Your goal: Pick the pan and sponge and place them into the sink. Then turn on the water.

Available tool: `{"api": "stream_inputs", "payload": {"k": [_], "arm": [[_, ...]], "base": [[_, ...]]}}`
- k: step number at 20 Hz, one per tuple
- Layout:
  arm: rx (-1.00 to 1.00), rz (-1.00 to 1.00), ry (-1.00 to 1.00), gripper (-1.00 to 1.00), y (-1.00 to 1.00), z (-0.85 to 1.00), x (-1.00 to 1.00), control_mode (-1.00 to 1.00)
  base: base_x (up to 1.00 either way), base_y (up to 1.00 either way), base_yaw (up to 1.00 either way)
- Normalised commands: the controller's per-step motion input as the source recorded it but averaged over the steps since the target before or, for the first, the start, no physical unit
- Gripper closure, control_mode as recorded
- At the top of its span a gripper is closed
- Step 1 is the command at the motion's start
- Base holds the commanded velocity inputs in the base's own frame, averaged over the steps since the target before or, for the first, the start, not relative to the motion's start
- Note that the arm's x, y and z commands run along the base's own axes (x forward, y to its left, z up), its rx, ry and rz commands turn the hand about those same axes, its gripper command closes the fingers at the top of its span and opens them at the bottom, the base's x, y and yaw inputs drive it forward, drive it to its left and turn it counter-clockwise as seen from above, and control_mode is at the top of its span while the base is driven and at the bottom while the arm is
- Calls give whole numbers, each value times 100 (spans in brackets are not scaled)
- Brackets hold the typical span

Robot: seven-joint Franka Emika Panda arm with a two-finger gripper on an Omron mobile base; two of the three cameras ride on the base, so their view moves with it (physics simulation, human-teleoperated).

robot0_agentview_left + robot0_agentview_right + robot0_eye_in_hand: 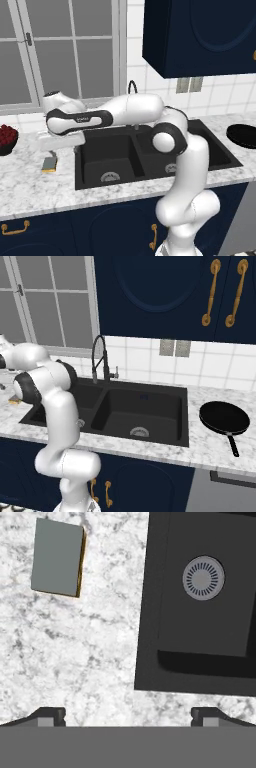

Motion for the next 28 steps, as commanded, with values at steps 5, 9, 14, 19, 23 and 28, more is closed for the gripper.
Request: {"api": "stream_inputs", "payload": {"k": [5, 9, 14, 19, 23, 28], "arm": [[0, 0, 0, -100, 20, -36, 12, -100], [3, -1, 0, -100, 9, -29, 18, -100], [13, -9, -1, -100, 0, -32, 26, -100], [11, -8, -1, -100, 1, -41, 30, -100], [1, -3, 0, -100, 14, -31, 16, -100], [0, 0, 0, -100, 25, -20, 19, -100]], "base": [[0, 0, 0], [0, 0, 0], [0, 0, 0], [0, 0, 0], [0, 0, 0], [0, 0, 0]]}}
